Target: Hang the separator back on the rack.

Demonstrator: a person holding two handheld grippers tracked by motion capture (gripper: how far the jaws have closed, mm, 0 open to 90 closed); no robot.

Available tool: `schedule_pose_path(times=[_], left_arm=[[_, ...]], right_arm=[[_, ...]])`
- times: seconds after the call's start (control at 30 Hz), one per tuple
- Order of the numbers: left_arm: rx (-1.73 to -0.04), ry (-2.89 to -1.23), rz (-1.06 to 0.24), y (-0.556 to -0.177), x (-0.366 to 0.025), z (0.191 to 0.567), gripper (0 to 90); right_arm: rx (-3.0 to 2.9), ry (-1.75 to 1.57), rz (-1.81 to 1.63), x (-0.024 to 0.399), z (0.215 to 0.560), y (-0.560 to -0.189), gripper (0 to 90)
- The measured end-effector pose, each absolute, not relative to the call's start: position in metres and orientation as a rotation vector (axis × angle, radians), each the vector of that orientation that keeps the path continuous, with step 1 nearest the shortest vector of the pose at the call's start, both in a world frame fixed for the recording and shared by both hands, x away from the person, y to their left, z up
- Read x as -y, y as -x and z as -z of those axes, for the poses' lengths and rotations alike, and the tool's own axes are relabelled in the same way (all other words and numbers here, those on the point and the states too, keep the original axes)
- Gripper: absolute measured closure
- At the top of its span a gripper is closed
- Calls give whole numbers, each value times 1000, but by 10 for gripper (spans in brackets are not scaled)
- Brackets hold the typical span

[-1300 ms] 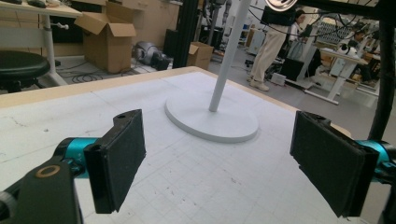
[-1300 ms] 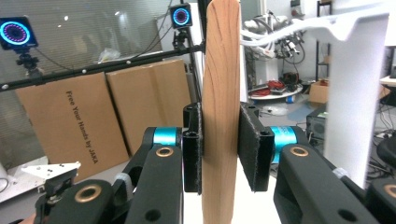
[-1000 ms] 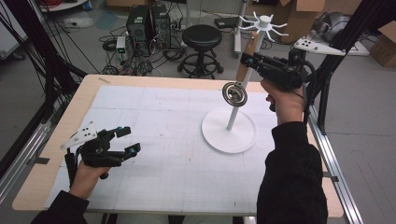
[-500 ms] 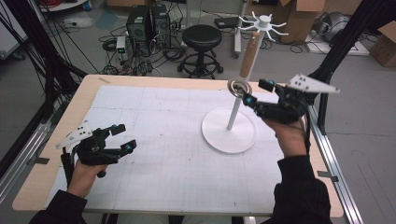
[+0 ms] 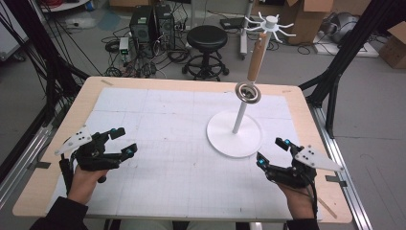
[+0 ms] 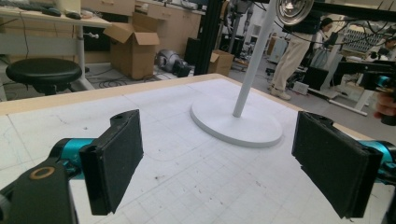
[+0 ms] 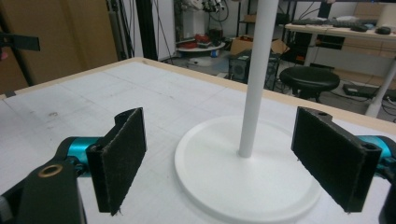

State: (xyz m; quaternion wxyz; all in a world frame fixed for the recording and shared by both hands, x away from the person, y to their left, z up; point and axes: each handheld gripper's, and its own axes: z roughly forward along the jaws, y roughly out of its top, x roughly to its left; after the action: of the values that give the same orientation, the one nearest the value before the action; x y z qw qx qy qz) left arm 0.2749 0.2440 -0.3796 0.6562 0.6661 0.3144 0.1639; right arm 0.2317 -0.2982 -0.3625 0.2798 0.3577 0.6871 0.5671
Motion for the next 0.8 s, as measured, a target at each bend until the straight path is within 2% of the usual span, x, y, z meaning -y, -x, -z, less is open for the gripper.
schedule_pose_path(times=[0.27, 0.8], left_arm=[[-720, -1484, -374, -267, -252, 382, 170], [-718, -1489, -376, -266, -252, 383, 174]], right_arm=[[-1850, -989, -1516, 308, 373, -213, 165], [-1817, -992, -1529, 312, 370, -212, 165]])
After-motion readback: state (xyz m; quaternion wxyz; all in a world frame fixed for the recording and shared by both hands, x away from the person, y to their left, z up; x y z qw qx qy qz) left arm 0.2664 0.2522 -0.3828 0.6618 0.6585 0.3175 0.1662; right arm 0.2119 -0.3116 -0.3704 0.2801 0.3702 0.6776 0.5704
